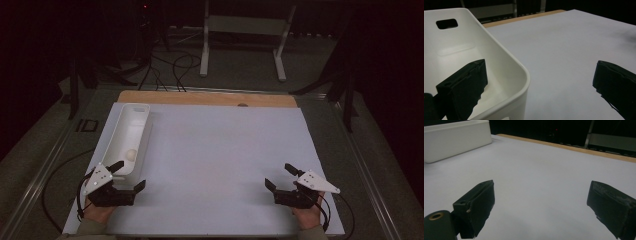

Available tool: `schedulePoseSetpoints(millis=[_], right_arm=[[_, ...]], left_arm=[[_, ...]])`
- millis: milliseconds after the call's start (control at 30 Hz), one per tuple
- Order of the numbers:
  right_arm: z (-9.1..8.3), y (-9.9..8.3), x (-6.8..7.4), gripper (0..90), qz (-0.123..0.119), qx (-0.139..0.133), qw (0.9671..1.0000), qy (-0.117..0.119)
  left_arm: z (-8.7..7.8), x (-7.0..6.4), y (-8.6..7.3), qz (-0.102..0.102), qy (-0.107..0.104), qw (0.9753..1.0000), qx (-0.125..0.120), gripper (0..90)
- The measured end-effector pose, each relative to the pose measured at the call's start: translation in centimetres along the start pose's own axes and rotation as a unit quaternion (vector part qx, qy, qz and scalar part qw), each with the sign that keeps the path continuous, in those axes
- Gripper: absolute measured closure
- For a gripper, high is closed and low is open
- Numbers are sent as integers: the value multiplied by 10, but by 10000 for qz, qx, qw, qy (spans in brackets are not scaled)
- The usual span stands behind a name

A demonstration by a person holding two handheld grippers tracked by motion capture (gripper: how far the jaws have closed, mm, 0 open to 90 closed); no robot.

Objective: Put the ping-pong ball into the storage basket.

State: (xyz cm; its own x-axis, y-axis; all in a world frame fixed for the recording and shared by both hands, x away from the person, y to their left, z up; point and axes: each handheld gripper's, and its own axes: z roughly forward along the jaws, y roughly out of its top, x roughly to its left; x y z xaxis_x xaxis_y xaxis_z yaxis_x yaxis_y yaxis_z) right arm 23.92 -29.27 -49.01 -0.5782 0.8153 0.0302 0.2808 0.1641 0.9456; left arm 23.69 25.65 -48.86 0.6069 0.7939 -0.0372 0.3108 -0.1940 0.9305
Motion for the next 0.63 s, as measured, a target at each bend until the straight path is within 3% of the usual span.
schedulePoseSetpoints(millis=[633], right_arm=[[7,-6,3,74,4,117,9999,45]], left_arm=[[0,3,-1,-90,106,9998,-115,2]])
